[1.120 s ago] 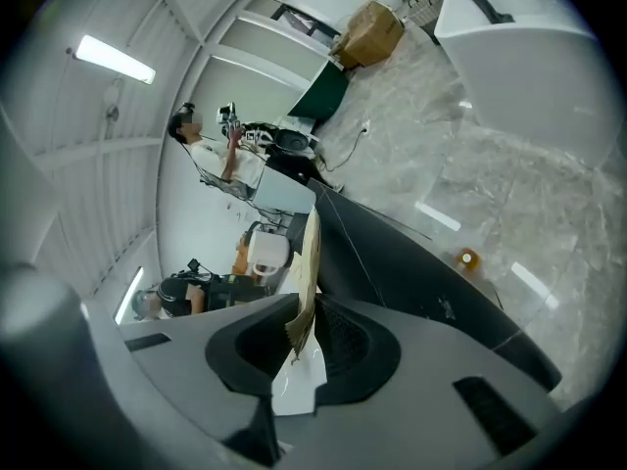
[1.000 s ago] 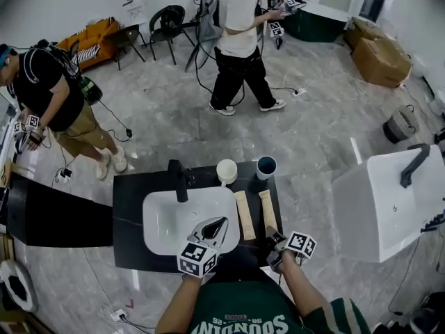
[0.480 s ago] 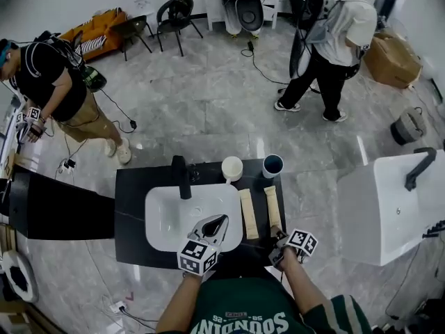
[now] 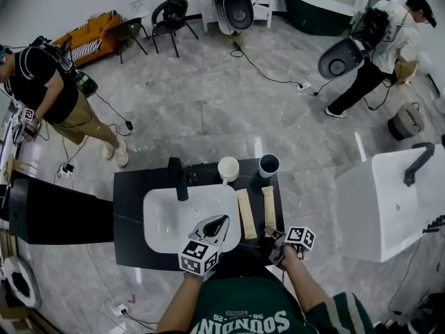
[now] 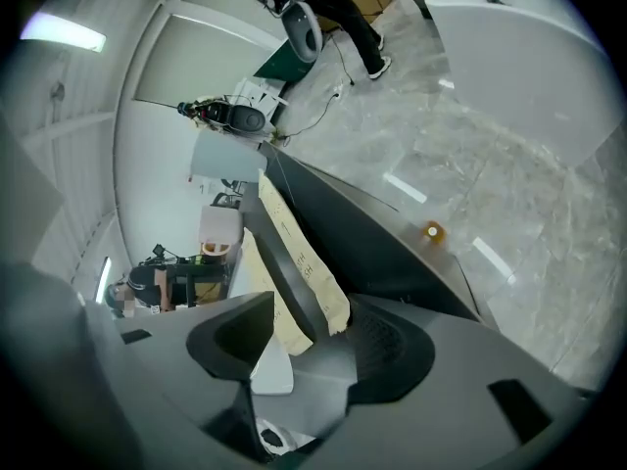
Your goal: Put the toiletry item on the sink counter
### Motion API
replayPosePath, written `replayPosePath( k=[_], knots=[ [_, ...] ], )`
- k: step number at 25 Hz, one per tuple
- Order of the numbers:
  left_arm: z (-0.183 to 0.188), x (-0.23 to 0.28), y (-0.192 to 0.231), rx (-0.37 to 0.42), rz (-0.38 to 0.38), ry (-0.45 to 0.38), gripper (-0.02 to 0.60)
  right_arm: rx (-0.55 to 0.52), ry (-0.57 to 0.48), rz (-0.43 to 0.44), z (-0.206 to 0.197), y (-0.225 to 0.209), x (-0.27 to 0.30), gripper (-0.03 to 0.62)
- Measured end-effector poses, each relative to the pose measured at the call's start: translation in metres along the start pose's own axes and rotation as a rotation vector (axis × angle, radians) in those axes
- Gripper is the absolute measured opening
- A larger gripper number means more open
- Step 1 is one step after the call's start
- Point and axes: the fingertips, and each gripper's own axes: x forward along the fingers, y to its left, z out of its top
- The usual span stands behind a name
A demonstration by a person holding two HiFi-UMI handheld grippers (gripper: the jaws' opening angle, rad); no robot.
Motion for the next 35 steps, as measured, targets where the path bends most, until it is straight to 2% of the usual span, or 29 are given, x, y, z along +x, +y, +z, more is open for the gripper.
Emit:
replayPosePath(
  k=[4,8,11,15,18,19,25,31,35],
  knots=[
    [0.002,0.004,-0.002,0.001,-0.014,-0.003,0.011,0.01,0.009,-0.039,-0.004,-0.007,-0.01,0.238],
    [0.005,0.006,-0.004,0.005,-0.027,-0.011,0.011,0.02,-0.024,-0.054,-0.006,-0.015,-0.026,0.238],
    [0.008,0.008,-0.002,0.009,-0.032,-0.019,0.011,-0.038,-0.037,-0.074,-0.004,-0.015,-0.039,0.236],
    [0.016,0.009,-0.004,0.022,-0.042,-0.031,0.011,-0.242,-0.1,-0.107,0.011,0.005,-0.056,0.223],
    [0.023,0.01,-0.004,0.032,-0.046,-0.043,0.011,-0.408,-0.191,-0.102,0.028,0.038,-0.065,0.091],
    [0.026,0.009,-0.004,0.036,-0.046,-0.048,0.011,-0.463,-0.221,-0.096,0.033,0.051,-0.067,0.067],
    [0.044,0.004,-0.003,0.065,-0.037,-0.081,0.011,-0.807,-0.363,-0.037,0.044,0.137,-0.078,0.055],
    [0.055,-0.001,0.0,0.077,-0.018,-0.108,0.011,-1.147,-0.493,0.116,0.025,0.224,-0.095,0.052],
    [0.062,-0.005,-0.002,0.069,-0.012,-0.134,0.011,-1.283,-0.546,0.199,0.007,0.265,-0.107,0.052]
  ],
)
